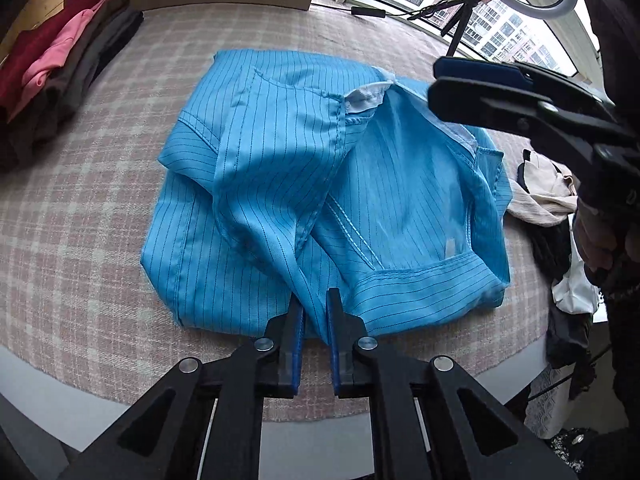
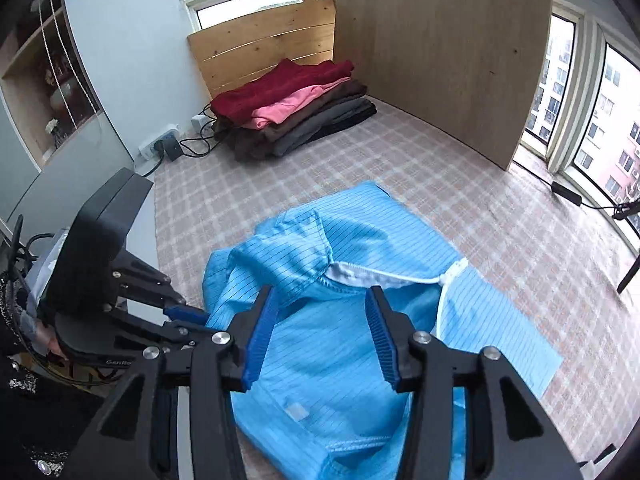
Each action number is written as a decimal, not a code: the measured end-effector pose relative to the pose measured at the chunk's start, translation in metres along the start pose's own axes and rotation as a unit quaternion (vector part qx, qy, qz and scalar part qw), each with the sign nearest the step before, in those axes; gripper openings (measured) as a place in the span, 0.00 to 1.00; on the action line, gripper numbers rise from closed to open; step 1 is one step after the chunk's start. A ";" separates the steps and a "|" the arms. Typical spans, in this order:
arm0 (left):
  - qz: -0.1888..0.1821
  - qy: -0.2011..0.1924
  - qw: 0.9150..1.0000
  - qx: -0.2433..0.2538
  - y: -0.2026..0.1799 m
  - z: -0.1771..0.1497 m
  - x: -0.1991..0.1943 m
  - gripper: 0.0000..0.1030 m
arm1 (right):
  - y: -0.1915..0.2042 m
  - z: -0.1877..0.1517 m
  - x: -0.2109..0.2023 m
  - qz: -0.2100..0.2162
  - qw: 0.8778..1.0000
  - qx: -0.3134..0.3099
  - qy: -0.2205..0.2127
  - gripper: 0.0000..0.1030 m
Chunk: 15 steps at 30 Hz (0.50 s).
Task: Fold clothes
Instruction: 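Release the coat with the right gripper and pull both grippers back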
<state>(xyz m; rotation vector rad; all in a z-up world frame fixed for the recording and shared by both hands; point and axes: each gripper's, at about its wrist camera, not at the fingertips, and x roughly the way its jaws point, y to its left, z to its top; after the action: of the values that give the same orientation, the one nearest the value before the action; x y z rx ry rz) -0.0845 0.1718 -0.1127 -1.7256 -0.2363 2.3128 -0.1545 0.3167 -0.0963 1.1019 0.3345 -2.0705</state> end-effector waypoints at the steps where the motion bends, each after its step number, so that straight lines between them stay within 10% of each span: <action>1: 0.002 -0.001 1.000 0.002 0.000 -0.001 -0.001 0.09 | -0.004 0.011 0.018 0.023 0.999 -0.008 0.023 0.47; 6: 0.012 -0.011 1.000 0.016 0.000 -0.003 -0.008 0.09 | -0.025 0.031 0.091 0.162 0.979 0.006 0.127 0.48; 8: 0.018 -0.011 0.999 0.025 -0.002 -0.003 -0.009 0.09 | -0.024 0.027 0.097 0.198 0.972 0.013 0.125 0.38; 10: 0.023 -0.007 0.999 0.032 -0.003 -0.004 -0.008 0.09 | -0.024 0.027 0.091 0.217 0.970 0.018 0.110 0.07; 15: 0.029 -0.001 0.997 0.073 -0.013 -0.011 -0.010 0.03 | -0.043 0.034 0.069 0.228 0.970 0.043 0.080 0.03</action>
<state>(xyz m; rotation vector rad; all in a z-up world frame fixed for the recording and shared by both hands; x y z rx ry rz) -0.0695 0.1808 -0.1031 -1.6803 -0.0172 2.3084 -0.2293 0.2931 -0.1362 1.2664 0.0585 -1.6062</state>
